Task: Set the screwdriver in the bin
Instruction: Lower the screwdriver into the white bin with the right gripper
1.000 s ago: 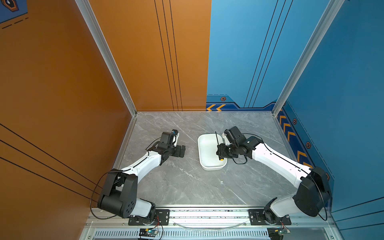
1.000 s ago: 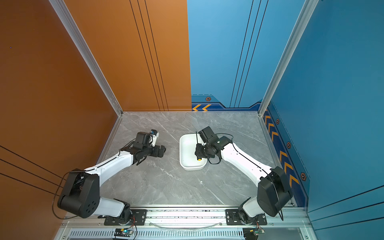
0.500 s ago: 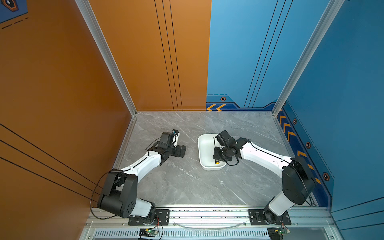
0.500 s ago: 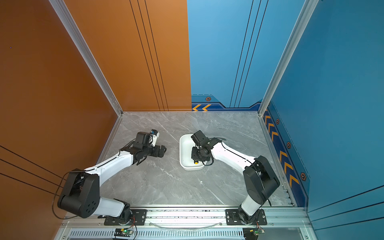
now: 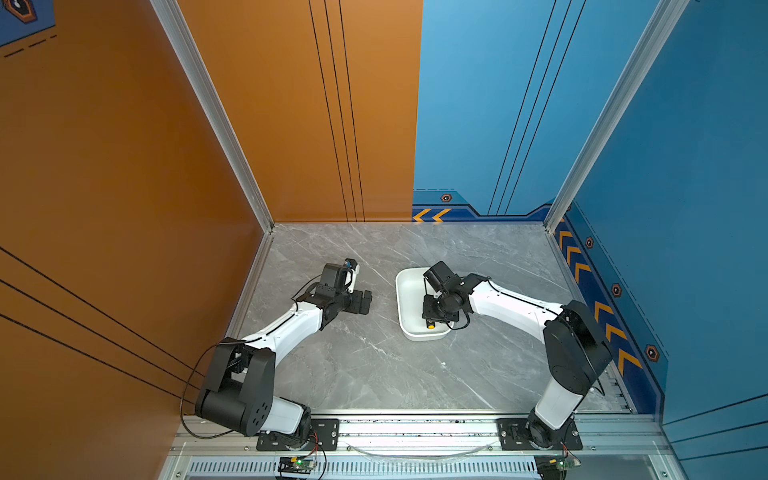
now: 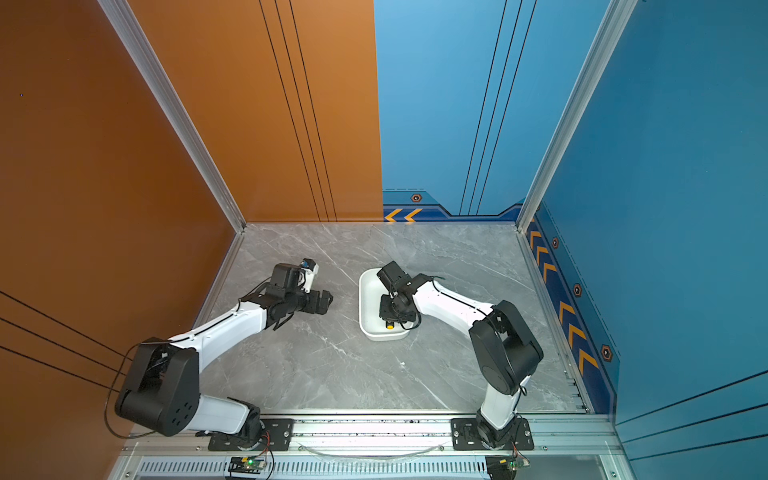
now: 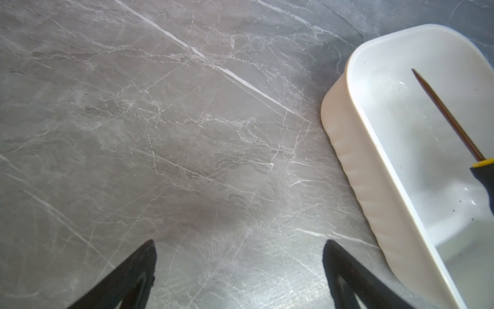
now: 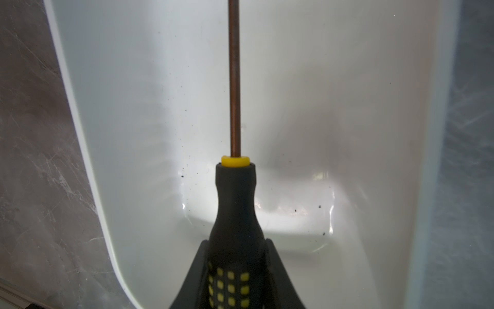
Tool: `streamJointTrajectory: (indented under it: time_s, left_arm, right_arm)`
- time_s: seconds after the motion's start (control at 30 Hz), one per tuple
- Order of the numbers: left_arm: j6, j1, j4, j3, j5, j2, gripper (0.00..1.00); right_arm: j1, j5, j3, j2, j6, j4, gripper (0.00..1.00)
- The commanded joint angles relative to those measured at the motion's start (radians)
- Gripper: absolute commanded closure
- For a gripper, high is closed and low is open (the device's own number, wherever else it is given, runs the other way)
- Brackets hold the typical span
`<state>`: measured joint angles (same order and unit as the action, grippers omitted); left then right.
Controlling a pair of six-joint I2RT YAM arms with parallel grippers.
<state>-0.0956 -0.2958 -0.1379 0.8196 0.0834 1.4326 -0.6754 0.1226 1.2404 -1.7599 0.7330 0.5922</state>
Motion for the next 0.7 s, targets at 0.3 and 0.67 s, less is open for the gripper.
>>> streamJointTrajectory:
  time_s: [0.3, 0.67]
  left_arm:
    - [0.005, -0.004, 0.006, 0.010, 0.014, 0.012, 0.02]
    - [0.007, -0.004, 0.006, 0.010, 0.007, 0.026, 0.02]
  right_arm:
    - [-0.015, -0.073, 0.087, -0.097, -0.032, 0.015, 1.00]
    - [-0.019, -0.095, 0.094, -0.147, -0.034, 0.017, 1.00]
